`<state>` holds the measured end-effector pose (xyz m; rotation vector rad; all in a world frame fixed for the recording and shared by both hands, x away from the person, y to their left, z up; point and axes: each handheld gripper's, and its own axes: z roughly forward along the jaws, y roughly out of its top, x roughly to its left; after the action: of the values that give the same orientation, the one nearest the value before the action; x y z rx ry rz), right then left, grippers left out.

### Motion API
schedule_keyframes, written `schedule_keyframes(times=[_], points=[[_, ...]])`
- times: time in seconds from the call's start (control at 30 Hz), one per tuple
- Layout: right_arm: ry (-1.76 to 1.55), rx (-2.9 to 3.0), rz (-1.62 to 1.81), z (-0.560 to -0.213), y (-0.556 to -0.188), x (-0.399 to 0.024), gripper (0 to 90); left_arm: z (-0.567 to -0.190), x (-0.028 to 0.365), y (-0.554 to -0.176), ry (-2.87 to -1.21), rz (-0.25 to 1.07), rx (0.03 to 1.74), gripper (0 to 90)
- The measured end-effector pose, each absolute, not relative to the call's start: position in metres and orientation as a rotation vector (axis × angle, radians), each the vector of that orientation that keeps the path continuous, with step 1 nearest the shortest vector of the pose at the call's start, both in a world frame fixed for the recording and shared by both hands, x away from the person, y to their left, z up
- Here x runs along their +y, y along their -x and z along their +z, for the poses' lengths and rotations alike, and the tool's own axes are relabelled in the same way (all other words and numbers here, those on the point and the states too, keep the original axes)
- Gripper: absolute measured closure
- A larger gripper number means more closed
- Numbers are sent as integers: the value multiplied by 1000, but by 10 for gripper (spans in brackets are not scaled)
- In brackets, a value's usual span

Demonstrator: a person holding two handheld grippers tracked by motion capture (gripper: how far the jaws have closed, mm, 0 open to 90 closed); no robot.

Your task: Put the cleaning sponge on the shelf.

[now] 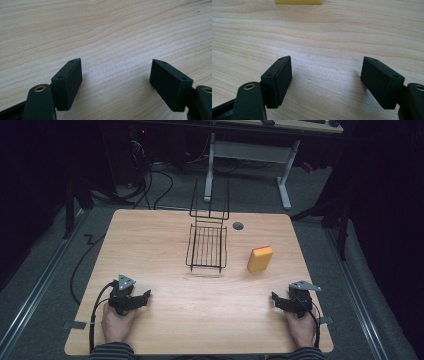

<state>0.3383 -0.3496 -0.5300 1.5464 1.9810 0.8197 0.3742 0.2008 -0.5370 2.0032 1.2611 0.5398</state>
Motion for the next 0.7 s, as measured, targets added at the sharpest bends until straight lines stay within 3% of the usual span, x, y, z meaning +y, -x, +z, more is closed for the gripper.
schedule_keyframes(times=[0.7], points=[[-1537,2001,820,-530,-338,-349,224,-537,201,-374,-2000,539,1265,264]])
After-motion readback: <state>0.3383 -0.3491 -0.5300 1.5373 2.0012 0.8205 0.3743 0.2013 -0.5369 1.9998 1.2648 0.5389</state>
